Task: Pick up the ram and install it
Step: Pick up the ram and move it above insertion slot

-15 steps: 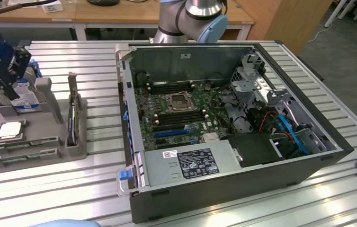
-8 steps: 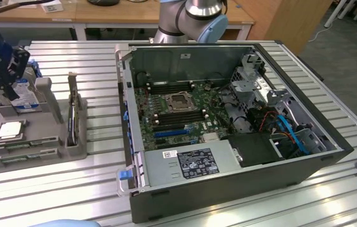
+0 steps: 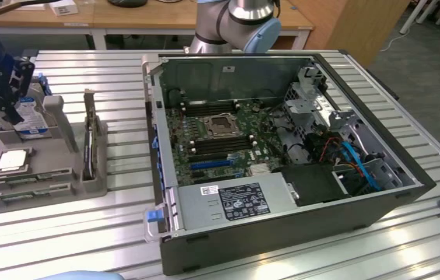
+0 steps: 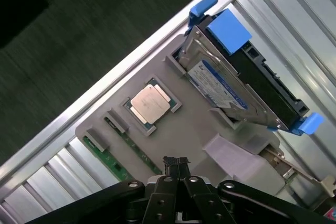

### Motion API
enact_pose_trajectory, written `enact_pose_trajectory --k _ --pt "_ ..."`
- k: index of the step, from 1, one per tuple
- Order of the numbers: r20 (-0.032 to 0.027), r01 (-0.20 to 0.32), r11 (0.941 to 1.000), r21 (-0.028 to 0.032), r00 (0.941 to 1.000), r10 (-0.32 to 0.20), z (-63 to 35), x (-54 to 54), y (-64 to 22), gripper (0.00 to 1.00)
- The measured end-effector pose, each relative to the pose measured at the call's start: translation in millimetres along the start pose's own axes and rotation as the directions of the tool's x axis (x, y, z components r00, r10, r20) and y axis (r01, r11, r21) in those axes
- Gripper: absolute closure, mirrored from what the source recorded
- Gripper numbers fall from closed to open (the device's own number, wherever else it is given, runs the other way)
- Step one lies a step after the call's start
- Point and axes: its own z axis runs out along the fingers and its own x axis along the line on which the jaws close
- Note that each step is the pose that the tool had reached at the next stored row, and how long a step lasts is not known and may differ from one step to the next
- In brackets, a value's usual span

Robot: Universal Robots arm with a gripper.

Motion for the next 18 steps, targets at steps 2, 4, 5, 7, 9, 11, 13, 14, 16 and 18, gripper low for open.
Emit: enact_pose_trajectory --k 2,4,5,7,9,11,13,14,16,18 --pt "-0.0019 0.026 0.9997 -0.0008 0.9997 -0.026 0.4 0.0 0.0 0.90" --pt "-0.0038 0.053 0.9986 -0.0018 0.9986 -0.053 0.8 0.0 -0.1 0.90" --pt "-0.0048 0.067 0.9978 -0.0023 0.9978 -0.067 1.0 0.0 -0.1 0.90" --pt "-0.0069 0.097 0.9953 -0.0034 0.9952 -0.097 1.5 0.1 -0.1 0.90" --pt "-0.0092 0.129 0.9917 -0.0047 0.9917 -0.129 2.1 0.1 -0.2 0.90" --pt "-0.0117 0.161 0.9870 -0.0058 0.9869 -0.161 2.8 0.1 -0.3 0.90" --pt "-0.0142 0.192 0.9814 -0.0069 0.9813 -0.192 3.6 0.1 -0.4 0.90" --pt "-0.0154 0.207 0.9783 -0.0075 0.9782 -0.207 4.0 0.1 -0.4 0.90" --pt "-0.0179 0.237 0.9716 -0.0087 0.9714 -0.237 4.8 0.2 -0.4 0.90" --pt "-0.0203 0.265 0.9642 -0.0099 0.9640 -0.265 5.4 0.2 -0.4 0.90"
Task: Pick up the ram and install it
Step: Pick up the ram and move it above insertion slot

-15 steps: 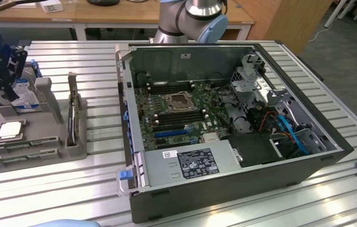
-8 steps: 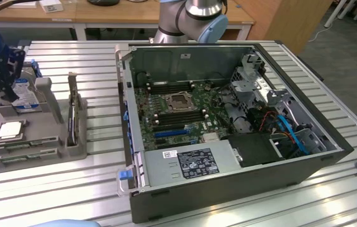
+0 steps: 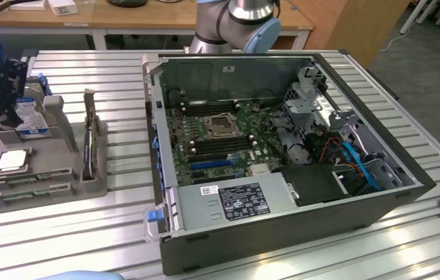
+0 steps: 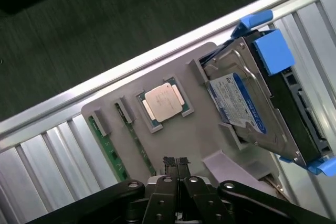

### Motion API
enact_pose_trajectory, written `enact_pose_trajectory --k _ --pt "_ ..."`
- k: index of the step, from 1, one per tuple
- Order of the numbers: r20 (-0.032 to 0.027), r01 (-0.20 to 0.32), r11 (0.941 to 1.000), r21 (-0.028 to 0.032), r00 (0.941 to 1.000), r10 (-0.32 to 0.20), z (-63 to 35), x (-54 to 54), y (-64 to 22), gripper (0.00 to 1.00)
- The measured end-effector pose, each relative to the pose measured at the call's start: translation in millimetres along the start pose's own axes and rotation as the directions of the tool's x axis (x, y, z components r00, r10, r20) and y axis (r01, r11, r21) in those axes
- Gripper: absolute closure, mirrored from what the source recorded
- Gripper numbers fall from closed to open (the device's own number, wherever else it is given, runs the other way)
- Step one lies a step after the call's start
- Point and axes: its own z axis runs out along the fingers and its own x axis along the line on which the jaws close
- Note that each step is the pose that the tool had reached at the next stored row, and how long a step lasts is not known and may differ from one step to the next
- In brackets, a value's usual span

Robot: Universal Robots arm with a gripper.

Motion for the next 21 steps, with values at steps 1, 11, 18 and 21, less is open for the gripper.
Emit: enact_pose_trajectory --k 1,11,18,21 --pt "-0.0011 0.011 0.9999 -0.0001 0.9999 -0.011 0.2 0.0 0.0 0.90" --pt "-0.0052 0.124 0.9922 0.0082 0.9923 -0.124 0.7 0.0 0.0 0.90" --pt "-0.0153 0.234 0.9722 0.0046 0.9721 -0.234 0.7 0.1 0.0 0.90" --pt "-0.0179 0.276 0.9612 0.0028 0.9611 -0.276 0.7 0.0 0.0 0.90"
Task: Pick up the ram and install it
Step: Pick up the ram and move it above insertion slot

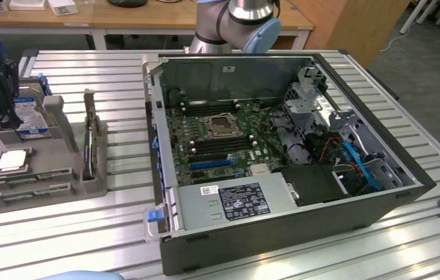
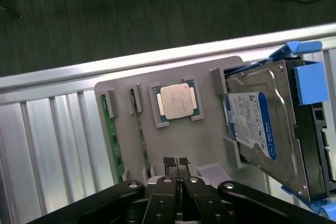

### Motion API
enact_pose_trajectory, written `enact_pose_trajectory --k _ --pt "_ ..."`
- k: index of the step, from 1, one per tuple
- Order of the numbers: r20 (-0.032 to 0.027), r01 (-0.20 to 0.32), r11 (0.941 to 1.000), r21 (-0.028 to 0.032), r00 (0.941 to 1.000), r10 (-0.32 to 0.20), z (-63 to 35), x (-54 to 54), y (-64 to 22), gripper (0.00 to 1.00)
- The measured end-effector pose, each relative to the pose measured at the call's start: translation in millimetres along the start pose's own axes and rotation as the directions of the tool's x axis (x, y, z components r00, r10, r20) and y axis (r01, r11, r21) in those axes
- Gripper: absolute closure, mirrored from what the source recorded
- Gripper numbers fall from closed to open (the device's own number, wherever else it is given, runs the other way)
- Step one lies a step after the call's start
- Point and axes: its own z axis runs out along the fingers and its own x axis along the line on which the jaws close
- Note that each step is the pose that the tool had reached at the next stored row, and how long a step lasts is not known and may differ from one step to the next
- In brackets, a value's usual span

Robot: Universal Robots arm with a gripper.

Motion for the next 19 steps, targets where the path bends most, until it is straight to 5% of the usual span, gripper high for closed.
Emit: enact_pose_trajectory --k 6,13,19 --pt "-0.0051 0.092 0.9958 -0.0028 0.9958 -0.092 0.0 0.0 0.0 0.90" --pt "-0.0108 0.200 0.9799 -0.0070 0.9798 -0.200 0.0 0.0 0.0 0.90" --pt "-0.0114 0.211 0.9774 -0.0074 0.9774 -0.211 0.0 0.0 0.0 0.90"
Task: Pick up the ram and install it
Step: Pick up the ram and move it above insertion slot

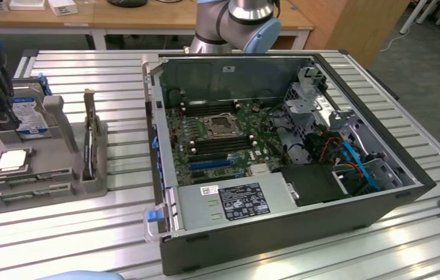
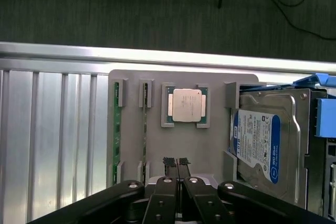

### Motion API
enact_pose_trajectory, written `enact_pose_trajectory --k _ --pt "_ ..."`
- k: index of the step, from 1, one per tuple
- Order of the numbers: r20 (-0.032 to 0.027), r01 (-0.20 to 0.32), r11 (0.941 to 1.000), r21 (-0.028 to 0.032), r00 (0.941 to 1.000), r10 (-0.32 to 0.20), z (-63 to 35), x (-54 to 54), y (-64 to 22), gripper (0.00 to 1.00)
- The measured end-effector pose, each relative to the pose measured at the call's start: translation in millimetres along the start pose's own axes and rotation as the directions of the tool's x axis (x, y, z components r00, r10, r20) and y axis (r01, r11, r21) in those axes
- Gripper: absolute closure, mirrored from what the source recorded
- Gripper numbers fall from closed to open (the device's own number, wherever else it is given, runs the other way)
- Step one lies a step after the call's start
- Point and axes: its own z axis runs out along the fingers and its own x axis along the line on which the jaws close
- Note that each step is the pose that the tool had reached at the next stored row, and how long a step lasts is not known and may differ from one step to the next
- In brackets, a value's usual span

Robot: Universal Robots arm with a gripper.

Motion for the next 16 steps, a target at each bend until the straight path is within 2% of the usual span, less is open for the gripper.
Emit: enact_pose_trajectory --k 10,16 --pt "0.0004 0.000 1.0000 0.0002 1.0000 0.000 6.2 0.3 -0.3 0.90" --pt "0.0045 0.000 1.0000 0.0005 1.0000 0.000 6.3 0.3 -0.4 0.90"
